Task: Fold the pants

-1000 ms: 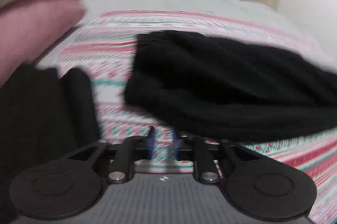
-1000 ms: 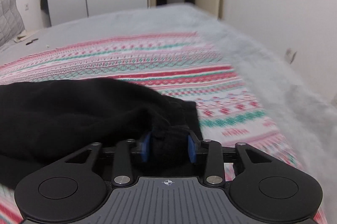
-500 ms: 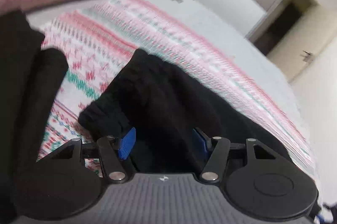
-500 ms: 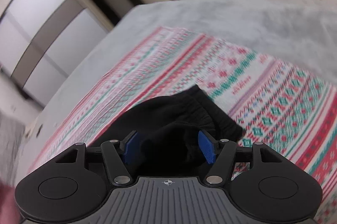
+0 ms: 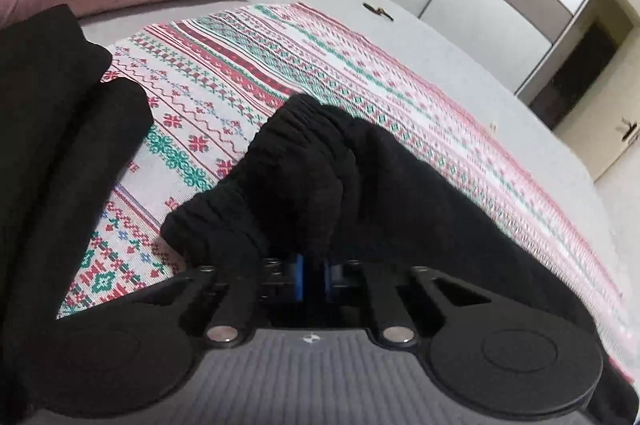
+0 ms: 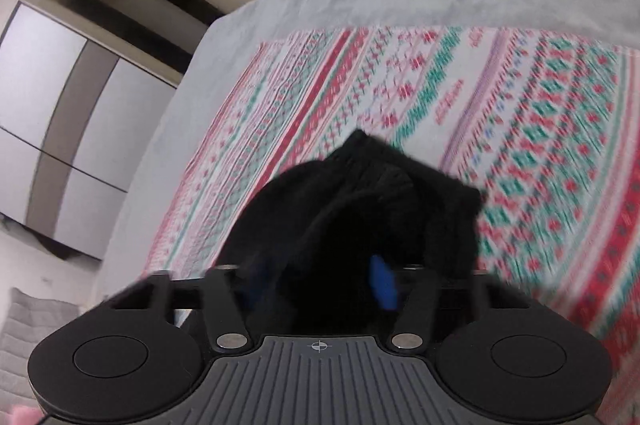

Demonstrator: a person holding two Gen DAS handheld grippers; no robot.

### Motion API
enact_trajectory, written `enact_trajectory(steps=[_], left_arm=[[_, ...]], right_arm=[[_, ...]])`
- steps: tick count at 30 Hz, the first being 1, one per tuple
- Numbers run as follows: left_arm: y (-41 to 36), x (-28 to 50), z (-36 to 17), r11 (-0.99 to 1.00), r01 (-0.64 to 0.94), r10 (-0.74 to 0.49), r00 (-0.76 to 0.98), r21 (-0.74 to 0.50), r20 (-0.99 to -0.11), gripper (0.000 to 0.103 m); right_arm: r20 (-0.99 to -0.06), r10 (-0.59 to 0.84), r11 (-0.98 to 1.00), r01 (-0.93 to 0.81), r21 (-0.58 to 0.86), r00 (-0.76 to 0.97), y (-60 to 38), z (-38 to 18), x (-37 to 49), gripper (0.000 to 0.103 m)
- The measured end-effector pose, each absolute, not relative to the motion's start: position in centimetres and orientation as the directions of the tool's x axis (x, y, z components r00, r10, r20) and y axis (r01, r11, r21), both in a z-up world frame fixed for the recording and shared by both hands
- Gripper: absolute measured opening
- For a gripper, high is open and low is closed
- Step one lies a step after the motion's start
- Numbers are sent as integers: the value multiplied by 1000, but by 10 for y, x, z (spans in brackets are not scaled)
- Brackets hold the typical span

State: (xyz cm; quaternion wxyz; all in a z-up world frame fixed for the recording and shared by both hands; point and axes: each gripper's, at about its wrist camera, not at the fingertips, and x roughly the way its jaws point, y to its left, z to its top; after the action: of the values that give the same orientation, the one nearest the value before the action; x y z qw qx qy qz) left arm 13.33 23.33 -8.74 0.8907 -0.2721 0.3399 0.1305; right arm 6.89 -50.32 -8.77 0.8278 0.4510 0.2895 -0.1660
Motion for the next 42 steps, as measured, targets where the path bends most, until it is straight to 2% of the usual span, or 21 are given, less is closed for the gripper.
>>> enact_trajectory(steps=[1, 2, 6, 8, 11, 13, 15, 17, 21, 22, 23, 25, 27, 33, 35, 37, 39, 41, 42], left_arm=[[235, 133, -85, 807, -425, 46, 738, -410, -673, 37], [237, 135, -81, 797, -432, 42, 736, -421, -675, 37], [249, 144, -53, 747, -436, 13, 765, -503, -644, 35], [252, 133, -33, 740, -417, 26, 802, -528, -597, 35], [255, 110, -23, 759, -402, 31, 808, -511, -589, 35], [251, 100, -36, 800, -409, 45, 770, -439, -636, 35], [246, 97, -62, 841, -396, 28, 712, -369, -702, 35], [243, 98, -85, 866, -370, 0, 673, -337, -739, 36], [239, 93, -83, 892, -339, 10, 674, -298, -738, 37], [239, 93, -80, 898, -331, 10, 675, -290, -738, 39], [239, 93, -78, 904, -320, 5, 671, -284, -742, 42], [240, 94, -77, 913, -304, -5, 656, -271, -755, 64], [242, 89, -76, 913, -308, -3, 650, -268, -760, 71], [267, 69, -55, 837, -400, 28, 713, -374, -700, 73], [269, 71, -41, 817, -397, 23, 747, -418, -664, 73], [263, 77, -30, 805, -363, -20, 775, -470, -632, 79], [248, 88, -21, 802, -298, -83, 801, -517, -592, 84], [229, 104, -16, 794, -269, -119, 811, -546, -573, 86], [221, 112, -17, 778, -268, -131, 815, -568, -565, 86]], right_arm=[[-650, -41, 567, 553, 611, 759, -501, -88, 76, 11], [-662, -53, 588, 559, 585, 748, -498, -88, 80, 7], [-660, -81, 682, 525, 509, 746, -494, -55, 108, 6], [-601, -92, 751, 452, 482, 794, -485, -15, 117, 5], [-443, -54, 834, 285, 472, 895, -466, 52, 105, 5], [-346, -40, 872, 202, 447, 938, -458, 78, 80, 5], [-314, -36, 898, 169, 406, 949, -457, 73, 56, 5], [-391, -52, 900, 213, 380, 919, -465, 39, 43, 5], [-704, -59, 842, 414, 346, 708, -503, -88, 51, 5], [-698, -42, 832, 411, 371, 715, -505, -104, 44, 5], [-654, -45, 832, 391, 394, 755, -504, -108, 32, 5], [-633, -56, 827, 391, 404, 772, -501, -107, 25, 7], [-649, -70, 830, 405, 384, 758, -501, -103, 31, 8], [-653, -176, 857, 440, 266, 737, -499, -90, 44, 13], [-655, -176, 841, 458, 289, 735, -501, -87, 41, 13], [-658, -187, 825, 480, 297, 730, -501, -86, 40, 14], [-659, -236, 816, 514, 265, 714, -494, -80, 42, 23], [-626, -392, 767, 616, 182, 674, -485, -67, 42, 66], [-586, -490, 720, 679, 145, 645, -480, -59, 41, 72]])
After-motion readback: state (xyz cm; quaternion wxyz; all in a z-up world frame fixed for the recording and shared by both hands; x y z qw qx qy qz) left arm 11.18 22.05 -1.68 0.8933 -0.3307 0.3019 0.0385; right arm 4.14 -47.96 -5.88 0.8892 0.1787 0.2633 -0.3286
